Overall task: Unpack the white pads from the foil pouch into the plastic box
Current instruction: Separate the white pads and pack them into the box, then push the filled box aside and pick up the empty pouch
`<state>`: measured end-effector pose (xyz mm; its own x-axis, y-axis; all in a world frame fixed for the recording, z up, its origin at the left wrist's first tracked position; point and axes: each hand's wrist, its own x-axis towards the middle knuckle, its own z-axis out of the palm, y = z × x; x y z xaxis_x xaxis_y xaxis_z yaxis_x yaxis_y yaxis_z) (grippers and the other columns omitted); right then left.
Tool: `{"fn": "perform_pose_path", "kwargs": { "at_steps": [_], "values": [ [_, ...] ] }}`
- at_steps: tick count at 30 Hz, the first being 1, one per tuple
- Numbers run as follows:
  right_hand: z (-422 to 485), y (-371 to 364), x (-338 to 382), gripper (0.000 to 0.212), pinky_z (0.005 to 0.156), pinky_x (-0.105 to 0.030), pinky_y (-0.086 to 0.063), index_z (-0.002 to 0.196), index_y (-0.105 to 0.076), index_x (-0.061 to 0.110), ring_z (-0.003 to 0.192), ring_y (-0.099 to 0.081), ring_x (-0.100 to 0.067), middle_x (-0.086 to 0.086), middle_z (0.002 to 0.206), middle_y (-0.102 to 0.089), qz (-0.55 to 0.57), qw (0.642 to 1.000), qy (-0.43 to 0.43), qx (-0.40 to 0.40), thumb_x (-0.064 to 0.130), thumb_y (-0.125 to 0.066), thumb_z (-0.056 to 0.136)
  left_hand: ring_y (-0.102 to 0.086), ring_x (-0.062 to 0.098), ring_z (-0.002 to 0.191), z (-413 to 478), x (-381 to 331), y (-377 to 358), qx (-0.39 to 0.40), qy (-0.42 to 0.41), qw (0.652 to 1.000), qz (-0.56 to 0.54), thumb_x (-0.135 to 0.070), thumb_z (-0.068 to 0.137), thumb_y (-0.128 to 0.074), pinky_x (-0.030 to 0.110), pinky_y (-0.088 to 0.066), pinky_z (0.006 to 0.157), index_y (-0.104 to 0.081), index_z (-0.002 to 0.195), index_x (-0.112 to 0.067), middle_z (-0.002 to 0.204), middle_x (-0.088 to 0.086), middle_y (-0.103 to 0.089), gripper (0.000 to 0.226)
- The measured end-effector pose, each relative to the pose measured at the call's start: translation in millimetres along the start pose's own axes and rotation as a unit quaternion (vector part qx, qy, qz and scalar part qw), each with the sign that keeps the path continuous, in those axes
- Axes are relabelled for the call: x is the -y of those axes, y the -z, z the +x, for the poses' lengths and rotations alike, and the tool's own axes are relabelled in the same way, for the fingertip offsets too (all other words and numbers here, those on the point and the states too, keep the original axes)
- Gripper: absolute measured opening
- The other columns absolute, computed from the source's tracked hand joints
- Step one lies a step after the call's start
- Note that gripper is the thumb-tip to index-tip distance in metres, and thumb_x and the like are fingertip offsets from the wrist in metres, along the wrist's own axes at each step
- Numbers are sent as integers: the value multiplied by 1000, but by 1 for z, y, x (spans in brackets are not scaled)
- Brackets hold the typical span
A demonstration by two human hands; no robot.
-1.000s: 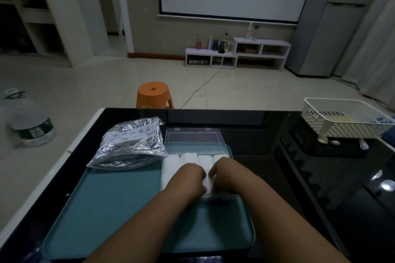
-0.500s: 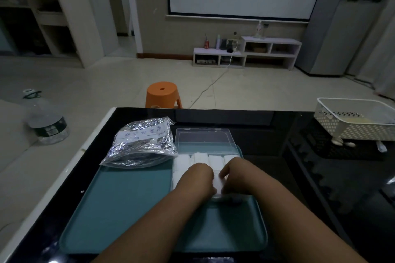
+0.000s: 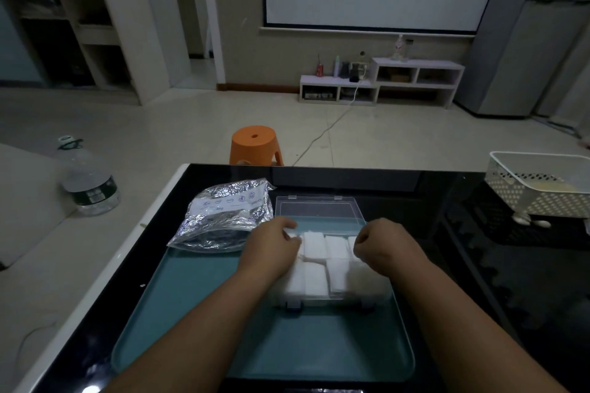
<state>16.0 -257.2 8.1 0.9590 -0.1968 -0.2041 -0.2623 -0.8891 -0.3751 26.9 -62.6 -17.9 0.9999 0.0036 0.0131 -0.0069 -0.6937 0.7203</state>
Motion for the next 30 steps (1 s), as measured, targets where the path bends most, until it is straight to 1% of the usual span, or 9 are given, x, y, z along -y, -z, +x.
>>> {"fn": "perform_pose_path", "kwargs": {
  "at_steps": [2,6,9,13,17,19,23,26,30],
  "values": [
    [1,0,0,15,78,-37,-58,85,-72,17,78,-64,-18,-3,85,-69,10,1000,-2,-23,17,-57,86,-58,16,78,0,12,5,-23,42,998,-49,-18,84,-63,26,-41,68,-61,124,-28,84,-5,-62,42],
    [5,-4,3,38,90,-33,-50,126,-61,19,107,-59,-23,-7,125,-62,8,999,-15,-37,16,-57,89,-62,29,102,1,35,9,-31,105,989,-99,-7,73,-57,37,-52,89,-53,136,-29,120,8,-61,67],
    [7,-8,3,53,99,-39,-47,143,-44,24,120,-52,-29,-9,138,-52,-6,999,-38,-2,19,-52,91,-64,34,105,7,49,8,-25,136,979,-152,-7,66,-55,47,-55,89,-46,141,-24,126,9,-59,78],
    [9,-14,3,52,107,-40,-40,146,-39,21,130,-44,-33,-12,148,-45,-7,998,-51,41,15,-41,94,-68,27,94,11,59,18,-45,148,958,-242,8,82,-56,42,-58,79,-51,130,-26,104,7,-67,59],
    [9,-14,4,49,109,-37,-36,143,-43,16,132,-43,-32,-13,148,-45,-8,998,-50,48,13,-39,95,-62,8,85,19,70,28,-69,141,959,-235,9,83,-50,25,-50,66,-38,147,-19,118,7,-67,71],
    [9,-16,5,49,109,-38,-37,143,-44,16,133,-43,-33,-13,147,-45,1,998,-47,49,13,-40,94,-60,6,84,22,73,32,-77,137,960,-234,9,83,-51,21,-46,64,-39,147,-18,112,3,-65,70],
    [8,-21,8,51,110,-39,-37,144,-42,17,134,-40,-34,-13,148,-43,15,998,-38,53,13,-41,94,-60,21,107,30,85,34,-86,156,955,-236,3,81,-59,30,-47,88,-39,147,-16,123,7,-62,71],
    [7,-22,10,55,111,-40,-35,148,-37,20,137,-36,-34,-13,151,-40,18,998,-34,59,13,-40,94,-58,22,104,34,92,36,-83,178,952,-237,2,79,-65,31,-44,91,-34,149,-17,118,6,-61,79],
    [8,-25,12,55,110,-40,-35,148,-36,19,136,-38,-35,-15,150,-40,20,997,-25,65,13,-41,94,-53,31,116,35,95,38,-92,195,953,-215,0,79,-68,38,-42,100,-35,148,-15,136,17,-51,78]
  ]
}}
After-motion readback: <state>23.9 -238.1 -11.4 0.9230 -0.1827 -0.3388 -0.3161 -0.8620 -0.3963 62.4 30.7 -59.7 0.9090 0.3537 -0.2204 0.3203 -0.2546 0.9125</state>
